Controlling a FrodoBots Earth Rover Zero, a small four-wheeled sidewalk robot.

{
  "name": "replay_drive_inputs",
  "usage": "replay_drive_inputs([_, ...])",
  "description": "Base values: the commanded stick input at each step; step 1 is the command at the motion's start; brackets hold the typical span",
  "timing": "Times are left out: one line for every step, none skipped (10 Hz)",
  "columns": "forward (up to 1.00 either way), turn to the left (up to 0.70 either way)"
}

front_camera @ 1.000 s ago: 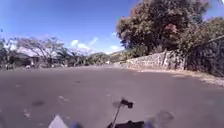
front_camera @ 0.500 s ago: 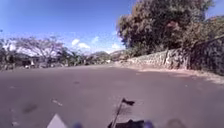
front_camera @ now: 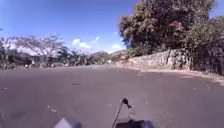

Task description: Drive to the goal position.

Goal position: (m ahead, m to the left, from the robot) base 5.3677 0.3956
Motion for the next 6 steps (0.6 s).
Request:
replay_drive_inputs([0.5,0.0])
replay_drive_inputs([0.5,0.0])
replay_drive_inputs([0.5,0.0])
replay_drive_inputs([0.5,0.0])
replay_drive_inputs([0.5,0.0])
replay_drive_inputs([0.5,0.0])
